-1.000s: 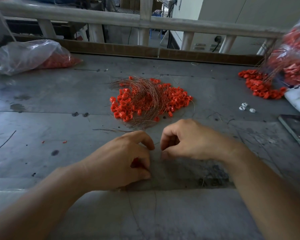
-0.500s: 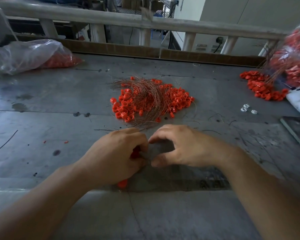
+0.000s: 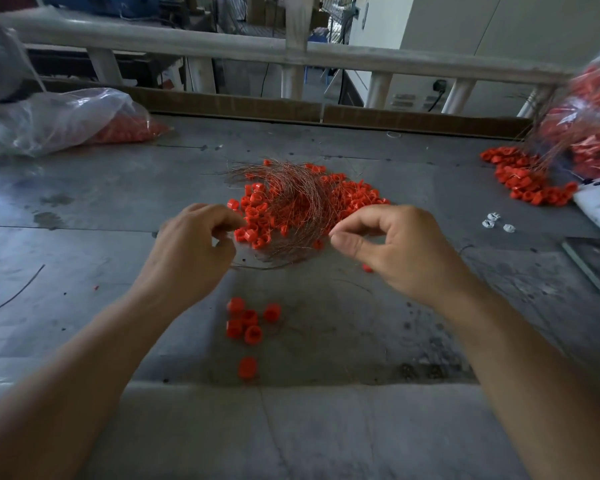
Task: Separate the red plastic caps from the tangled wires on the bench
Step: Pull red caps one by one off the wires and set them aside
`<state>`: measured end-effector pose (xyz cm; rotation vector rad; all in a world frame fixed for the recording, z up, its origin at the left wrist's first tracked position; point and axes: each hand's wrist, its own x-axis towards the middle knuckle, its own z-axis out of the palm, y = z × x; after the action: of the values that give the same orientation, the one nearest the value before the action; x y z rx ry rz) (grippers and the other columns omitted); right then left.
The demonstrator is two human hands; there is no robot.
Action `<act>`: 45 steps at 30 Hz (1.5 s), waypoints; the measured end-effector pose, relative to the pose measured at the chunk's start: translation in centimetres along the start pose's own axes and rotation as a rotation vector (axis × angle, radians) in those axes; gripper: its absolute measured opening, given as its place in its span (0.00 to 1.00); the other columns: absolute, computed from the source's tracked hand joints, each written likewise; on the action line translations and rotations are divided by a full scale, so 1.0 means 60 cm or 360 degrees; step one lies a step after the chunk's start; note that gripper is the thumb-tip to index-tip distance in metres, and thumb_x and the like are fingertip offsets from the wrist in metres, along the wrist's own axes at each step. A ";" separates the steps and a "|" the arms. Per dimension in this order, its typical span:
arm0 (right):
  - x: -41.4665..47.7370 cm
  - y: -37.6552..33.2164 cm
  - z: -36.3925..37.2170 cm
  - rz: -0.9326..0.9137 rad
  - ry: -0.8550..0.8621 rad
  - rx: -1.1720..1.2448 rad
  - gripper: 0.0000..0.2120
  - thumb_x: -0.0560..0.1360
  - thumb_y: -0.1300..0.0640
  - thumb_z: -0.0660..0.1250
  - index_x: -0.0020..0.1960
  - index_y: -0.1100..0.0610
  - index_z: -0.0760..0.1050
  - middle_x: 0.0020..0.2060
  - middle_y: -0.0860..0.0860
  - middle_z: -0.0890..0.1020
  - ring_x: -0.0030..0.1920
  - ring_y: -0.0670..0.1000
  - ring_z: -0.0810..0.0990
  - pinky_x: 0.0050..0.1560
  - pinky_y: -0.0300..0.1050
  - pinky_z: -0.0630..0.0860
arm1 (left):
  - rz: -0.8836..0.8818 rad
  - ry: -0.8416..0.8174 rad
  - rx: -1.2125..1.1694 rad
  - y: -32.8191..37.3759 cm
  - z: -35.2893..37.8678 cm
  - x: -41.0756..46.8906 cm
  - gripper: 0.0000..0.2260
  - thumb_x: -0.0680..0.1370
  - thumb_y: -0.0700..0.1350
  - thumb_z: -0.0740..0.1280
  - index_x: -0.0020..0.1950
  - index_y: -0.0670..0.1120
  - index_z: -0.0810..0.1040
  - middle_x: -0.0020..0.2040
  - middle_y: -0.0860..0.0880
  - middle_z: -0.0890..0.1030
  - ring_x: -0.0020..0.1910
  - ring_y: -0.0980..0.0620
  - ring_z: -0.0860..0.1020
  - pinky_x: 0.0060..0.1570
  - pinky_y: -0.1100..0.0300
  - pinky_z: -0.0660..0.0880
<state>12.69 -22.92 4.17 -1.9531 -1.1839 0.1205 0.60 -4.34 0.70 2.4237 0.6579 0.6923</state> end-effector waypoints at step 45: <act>0.030 0.086 -0.043 0.0499 0.0347 -0.0152 0.11 0.69 0.60 0.72 0.33 0.47 0.76 0.30 0.43 0.78 0.35 0.45 0.77 0.43 0.39 0.73 | 0.0168 0.0026 -0.0494 0.042 -0.014 -0.028 0.18 0.67 0.36 0.73 0.38 0.60 0.75 0.37 0.60 0.79 0.36 0.68 0.78 0.36 0.80 0.69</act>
<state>18.46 -24.19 2.83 -2.1636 -0.7499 0.0124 -0.40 -6.87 2.23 2.1778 0.3971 0.7942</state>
